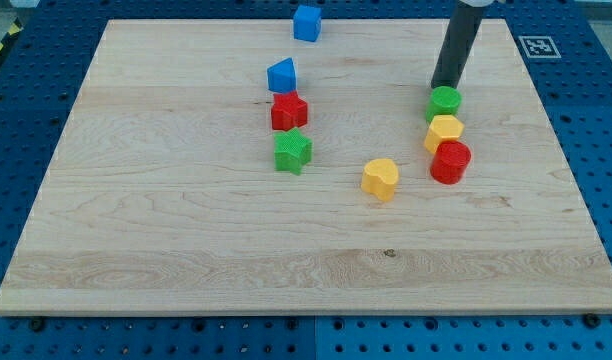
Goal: Move the blue cube towards the green circle
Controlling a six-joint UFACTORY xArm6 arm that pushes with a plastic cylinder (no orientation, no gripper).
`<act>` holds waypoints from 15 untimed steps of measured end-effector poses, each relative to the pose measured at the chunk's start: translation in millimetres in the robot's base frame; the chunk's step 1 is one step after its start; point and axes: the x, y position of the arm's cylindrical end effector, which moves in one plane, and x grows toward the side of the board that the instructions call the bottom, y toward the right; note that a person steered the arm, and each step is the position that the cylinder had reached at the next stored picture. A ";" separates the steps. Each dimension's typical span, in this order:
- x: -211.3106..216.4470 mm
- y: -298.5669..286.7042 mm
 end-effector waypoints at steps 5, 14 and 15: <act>-133.3 -249.9; -104.3 -130.0; -100.3 -121.5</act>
